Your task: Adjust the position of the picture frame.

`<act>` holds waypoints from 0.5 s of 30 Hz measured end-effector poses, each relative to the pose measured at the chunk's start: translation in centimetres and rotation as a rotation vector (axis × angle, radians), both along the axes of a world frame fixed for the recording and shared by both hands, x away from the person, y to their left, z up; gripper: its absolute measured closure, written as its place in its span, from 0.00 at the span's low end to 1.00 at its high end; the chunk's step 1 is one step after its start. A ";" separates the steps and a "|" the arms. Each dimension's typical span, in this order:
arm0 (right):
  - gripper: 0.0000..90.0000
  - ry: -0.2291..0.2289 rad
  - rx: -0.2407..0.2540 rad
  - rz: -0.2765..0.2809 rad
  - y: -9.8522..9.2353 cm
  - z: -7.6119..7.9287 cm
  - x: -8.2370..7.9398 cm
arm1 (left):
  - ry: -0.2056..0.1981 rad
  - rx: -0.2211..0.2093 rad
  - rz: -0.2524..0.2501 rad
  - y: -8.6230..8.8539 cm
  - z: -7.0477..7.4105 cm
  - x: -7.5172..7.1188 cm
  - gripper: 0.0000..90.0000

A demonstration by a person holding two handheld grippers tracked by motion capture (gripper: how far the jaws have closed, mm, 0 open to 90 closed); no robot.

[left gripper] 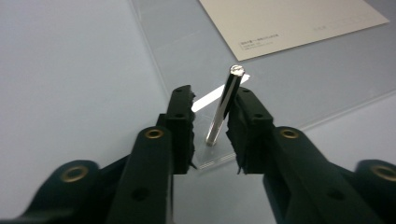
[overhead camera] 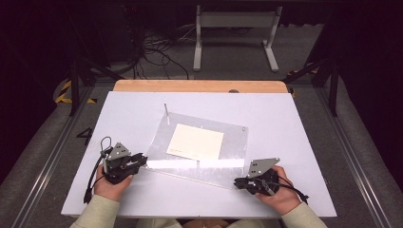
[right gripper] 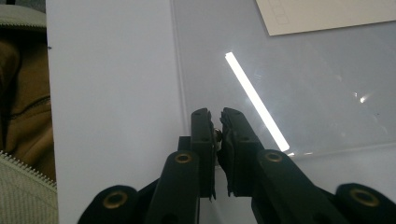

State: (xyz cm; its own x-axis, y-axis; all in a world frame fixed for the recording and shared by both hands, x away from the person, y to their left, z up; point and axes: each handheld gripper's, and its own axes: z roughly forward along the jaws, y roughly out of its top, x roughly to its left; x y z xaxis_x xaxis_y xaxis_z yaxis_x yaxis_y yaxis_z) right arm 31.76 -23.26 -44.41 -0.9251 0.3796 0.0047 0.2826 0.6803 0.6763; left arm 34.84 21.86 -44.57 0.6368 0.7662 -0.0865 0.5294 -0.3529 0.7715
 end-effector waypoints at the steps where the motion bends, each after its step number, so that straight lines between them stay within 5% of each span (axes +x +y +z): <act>1: 0.92 -0.002 -0.002 -0.001 0.0 0.0 0.0 | -0.006 0.012 -0.003 -0.2 0.0 -0.1 0.91; 3: 0.92 -0.005 -0.003 -0.002 0.0 0.0 -0.1 | -0.033 0.054 -0.004 -0.6 0.2 -0.2 0.94; 9: 0.92 -0.008 -0.005 -0.003 0.1 0.0 -0.1 | -0.030 0.069 0.013 -1.0 1.0 0.0 0.94; 15: 0.92 -0.026 -0.021 0.007 0.2 0.0 -0.3 | -0.092 0.079 0.036 -1.9 2.0 0.5 0.95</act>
